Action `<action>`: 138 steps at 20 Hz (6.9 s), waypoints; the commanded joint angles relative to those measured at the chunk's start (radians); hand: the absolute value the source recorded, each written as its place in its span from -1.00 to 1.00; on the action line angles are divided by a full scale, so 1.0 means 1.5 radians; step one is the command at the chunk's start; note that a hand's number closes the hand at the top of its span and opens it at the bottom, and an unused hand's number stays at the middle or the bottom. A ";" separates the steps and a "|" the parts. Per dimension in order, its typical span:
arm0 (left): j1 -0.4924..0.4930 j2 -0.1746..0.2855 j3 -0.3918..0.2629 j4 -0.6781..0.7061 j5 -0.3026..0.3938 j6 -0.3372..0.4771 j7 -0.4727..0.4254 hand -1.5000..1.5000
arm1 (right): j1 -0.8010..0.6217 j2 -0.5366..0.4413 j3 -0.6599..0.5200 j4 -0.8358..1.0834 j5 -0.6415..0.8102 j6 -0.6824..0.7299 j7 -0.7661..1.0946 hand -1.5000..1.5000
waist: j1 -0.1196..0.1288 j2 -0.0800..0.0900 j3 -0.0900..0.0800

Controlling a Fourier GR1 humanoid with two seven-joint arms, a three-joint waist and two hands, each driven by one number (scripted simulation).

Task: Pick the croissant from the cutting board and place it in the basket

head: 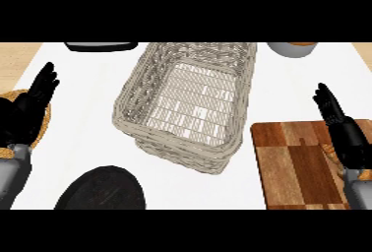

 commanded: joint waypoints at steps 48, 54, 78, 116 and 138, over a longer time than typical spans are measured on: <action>0.059 -0.049 -0.048 -0.113 -0.087 -0.042 -0.084 0.00 | -0.089 -0.537 0.085 -0.326 0.304 0.617 -0.124 -1.00 | 0.024 0.019 -0.022; 0.052 -0.055 -0.029 -0.117 -0.081 -0.052 -0.076 0.00 | -0.068 -0.527 0.179 -0.261 0.450 0.519 -0.203 -1.00 | 0.021 0.018 -0.022; 0.050 -0.117 0.015 -0.126 -0.143 -0.074 -0.041 0.00 | -0.084 -0.387 0.222 -0.030 0.672 0.355 -0.337 -1.00 | -0.001 0.013 -0.022; 0.025 -0.130 0.100 -0.126 -0.164 -0.171 -0.024 0.00 | -0.067 -0.217 0.191 0.203 0.852 0.177 -0.427 1.00 | 0.001 0.015 -0.022; 0.067 -0.149 0.097 -0.146 -0.188 -0.146 -0.029 0.00 | -0.212 0.048 -0.254 0.027 0.599 0.079 0.163 1.00 | -0.021 0.002 -0.022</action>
